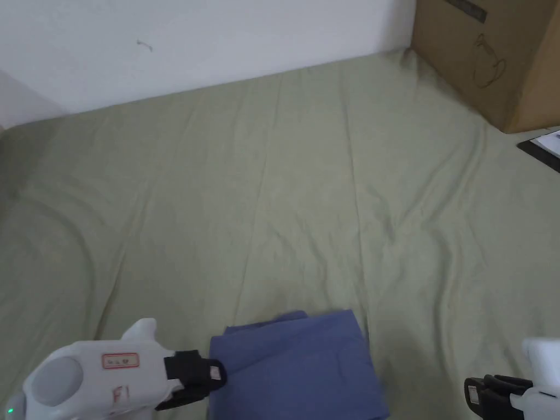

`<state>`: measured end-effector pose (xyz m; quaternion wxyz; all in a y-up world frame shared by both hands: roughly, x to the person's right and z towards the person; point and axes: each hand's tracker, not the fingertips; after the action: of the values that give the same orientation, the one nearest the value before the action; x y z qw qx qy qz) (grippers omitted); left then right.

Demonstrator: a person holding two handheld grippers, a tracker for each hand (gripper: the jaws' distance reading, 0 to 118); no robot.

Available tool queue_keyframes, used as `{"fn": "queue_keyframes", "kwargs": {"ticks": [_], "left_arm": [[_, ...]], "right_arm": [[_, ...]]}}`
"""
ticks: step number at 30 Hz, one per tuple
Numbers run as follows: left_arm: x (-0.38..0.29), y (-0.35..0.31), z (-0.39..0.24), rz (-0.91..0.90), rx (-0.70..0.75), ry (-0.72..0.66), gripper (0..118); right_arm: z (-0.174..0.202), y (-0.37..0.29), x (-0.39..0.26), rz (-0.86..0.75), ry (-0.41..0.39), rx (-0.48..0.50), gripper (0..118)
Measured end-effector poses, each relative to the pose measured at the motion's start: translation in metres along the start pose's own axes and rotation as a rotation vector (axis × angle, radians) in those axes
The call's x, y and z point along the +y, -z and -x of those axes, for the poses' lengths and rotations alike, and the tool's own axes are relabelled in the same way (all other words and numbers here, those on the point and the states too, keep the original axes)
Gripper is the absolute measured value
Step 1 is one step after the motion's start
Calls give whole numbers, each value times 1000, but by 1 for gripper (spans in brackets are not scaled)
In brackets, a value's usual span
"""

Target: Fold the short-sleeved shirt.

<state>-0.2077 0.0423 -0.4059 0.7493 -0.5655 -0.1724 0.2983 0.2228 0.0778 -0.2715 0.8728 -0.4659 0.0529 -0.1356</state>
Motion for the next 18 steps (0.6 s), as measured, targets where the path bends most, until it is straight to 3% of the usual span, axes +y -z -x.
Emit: {"fn": "queue_keyframes", "kwargs": {"ticks": [8,18], "left_arm": [[-6,71,-56,121,53,96,0],[-28,135,-120,278,-127,232,0]], "right_arm": [[-5,2,-6,16,-5,-7,0],[-8,0,-8,22,16,-12,0]]}}
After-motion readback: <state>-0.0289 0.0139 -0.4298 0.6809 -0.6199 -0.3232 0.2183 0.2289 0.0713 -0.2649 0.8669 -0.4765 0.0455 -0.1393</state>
